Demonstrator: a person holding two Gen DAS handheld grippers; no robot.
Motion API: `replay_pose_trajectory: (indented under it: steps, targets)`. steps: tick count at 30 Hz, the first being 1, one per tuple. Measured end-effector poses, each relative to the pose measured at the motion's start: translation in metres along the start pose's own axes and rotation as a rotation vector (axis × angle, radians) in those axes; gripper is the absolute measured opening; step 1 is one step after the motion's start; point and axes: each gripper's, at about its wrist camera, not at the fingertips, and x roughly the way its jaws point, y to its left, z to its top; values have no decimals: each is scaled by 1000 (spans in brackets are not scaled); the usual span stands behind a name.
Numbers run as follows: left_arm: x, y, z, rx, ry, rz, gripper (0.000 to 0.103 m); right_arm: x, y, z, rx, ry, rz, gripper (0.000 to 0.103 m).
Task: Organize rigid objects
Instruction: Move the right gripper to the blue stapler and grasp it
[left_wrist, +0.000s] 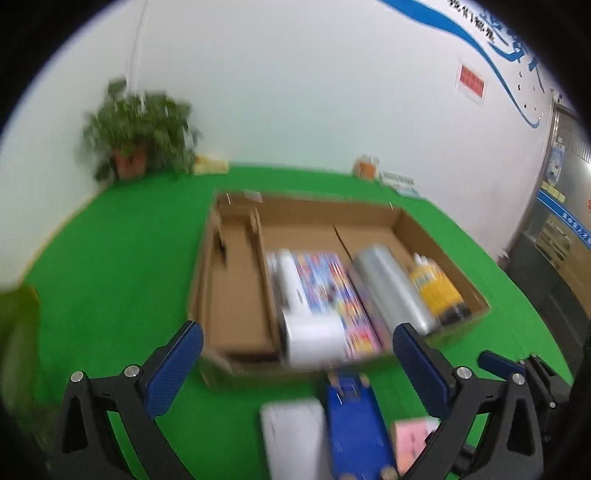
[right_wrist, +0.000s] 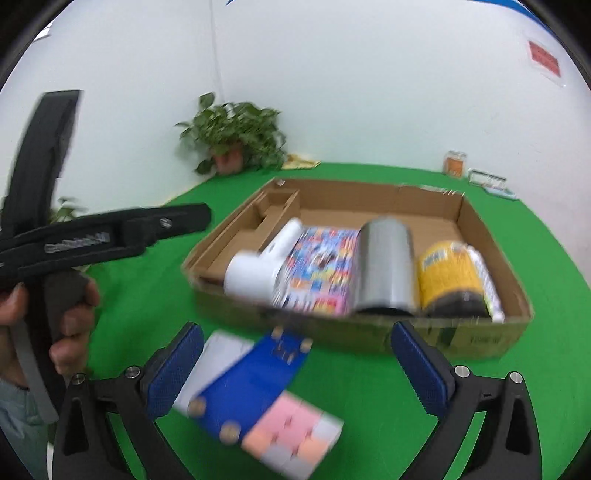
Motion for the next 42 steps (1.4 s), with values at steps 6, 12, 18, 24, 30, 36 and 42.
replay_pose_trajectory:
  steps: [6, 12, 18, 24, 30, 36, 42]
  targets:
    - [26, 2, -38, -113, 235, -161, 102, 6, 11, -53, -44, 131, 108, 98]
    - [54, -8, -60, -148, 358, -250, 83, 31, -11, -69, -6, 212, 30, 82]
    - [69, -22, -73, -162, 440, -290, 60, 43, -32, -75, 63, 256, 53, 64]
    - [76, -51, -79, -159, 494, -432, 44, 36, -102, -80, 184, 296, -165, 45]
    - [78, -89, -76, -107, 483, -517, 45, -18, -121, -68, 113, 158, -181, 54]
    - [56, -66, -65, -144, 404, -445, 58, -36, -58, -72, -69, 97, 36, 79]
    - [49, -40, -80, -215, 394, -391, 58, 22, -18, -91, -194, 226, -39, 71]
